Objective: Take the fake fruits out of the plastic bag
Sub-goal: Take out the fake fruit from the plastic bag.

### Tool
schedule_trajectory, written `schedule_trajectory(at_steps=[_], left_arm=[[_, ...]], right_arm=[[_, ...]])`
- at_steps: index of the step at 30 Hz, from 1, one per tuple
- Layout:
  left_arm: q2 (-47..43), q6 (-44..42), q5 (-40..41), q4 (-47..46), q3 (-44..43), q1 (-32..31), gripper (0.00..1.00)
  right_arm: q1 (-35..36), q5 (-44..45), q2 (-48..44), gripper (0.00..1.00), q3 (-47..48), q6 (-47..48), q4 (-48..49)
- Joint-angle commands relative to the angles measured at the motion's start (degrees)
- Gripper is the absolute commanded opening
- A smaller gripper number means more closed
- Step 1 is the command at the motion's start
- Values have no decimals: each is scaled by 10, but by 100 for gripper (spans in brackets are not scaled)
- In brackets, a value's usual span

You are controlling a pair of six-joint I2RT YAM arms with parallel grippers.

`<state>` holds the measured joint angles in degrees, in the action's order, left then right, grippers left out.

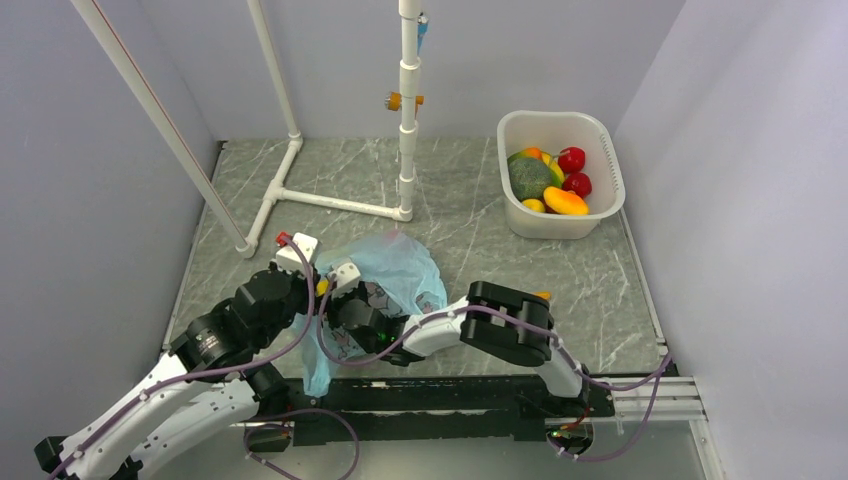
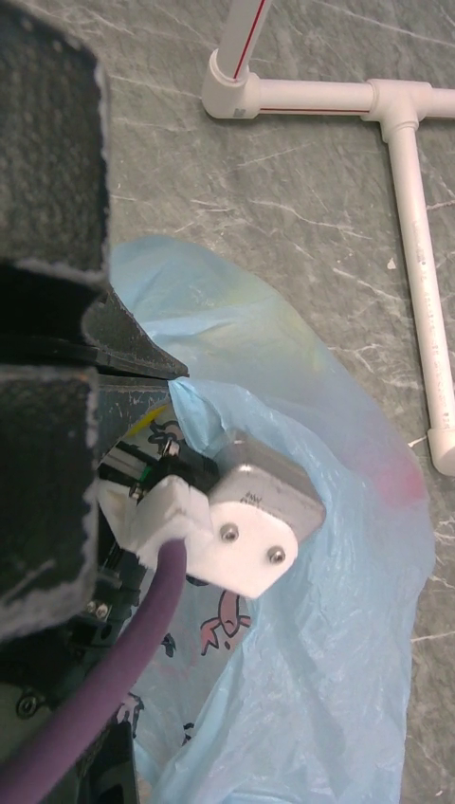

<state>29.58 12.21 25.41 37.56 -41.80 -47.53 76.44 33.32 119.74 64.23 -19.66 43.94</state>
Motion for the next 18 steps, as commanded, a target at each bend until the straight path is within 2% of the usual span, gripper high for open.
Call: schedule_trajectory(at_steps=[1, 14, 17, 18], left_arm=[[4, -9, 7, -15, -14, -4, 0], [7, -11, 9, -15, -13, -5, 0], [8, -10, 12, -14, -13, -5, 0], [8, -10, 13, -14, -14, -5, 0]], right_arm=[[-12, -20, 24, 83, 31, -5, 32], [-36, -64, 53, 60, 50, -12, 19], [-40, -90, 47, 47, 56, -12, 10], [-41, -94, 42, 38, 58, -10, 8]])
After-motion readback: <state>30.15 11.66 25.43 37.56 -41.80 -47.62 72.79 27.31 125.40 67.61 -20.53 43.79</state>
